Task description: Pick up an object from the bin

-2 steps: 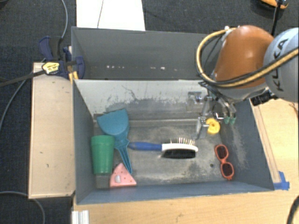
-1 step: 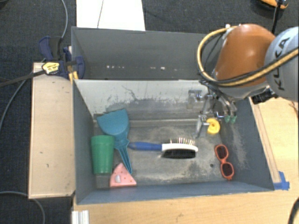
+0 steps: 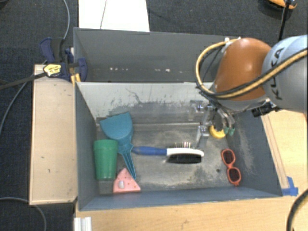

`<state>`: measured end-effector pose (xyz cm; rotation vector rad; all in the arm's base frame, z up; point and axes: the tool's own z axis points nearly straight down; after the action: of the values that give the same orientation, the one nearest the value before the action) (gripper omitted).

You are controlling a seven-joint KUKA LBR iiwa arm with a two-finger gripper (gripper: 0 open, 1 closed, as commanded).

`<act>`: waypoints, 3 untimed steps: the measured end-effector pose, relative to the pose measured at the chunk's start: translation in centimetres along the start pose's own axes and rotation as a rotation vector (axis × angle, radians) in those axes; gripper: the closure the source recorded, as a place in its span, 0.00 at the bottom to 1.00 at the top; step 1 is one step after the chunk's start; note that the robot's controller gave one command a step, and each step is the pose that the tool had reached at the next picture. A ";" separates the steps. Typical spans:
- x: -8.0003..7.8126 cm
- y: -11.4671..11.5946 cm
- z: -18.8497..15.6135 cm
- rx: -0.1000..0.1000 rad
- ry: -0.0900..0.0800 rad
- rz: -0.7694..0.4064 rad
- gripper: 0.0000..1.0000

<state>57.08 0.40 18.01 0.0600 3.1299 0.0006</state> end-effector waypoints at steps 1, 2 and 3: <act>1.1 1.7 4.6 0.000 0.006 0.085 0.00; 2.0 2.8 6.9 0.000 0.007 0.024 0.00; 2.7 3.0 10.8 -0.001 0.005 -0.002 1.00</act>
Offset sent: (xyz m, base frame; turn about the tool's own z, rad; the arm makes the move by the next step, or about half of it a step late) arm -0.0217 0.0313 -0.0754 -0.0438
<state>54.66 3.53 7.16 0.0577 3.1350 0.0018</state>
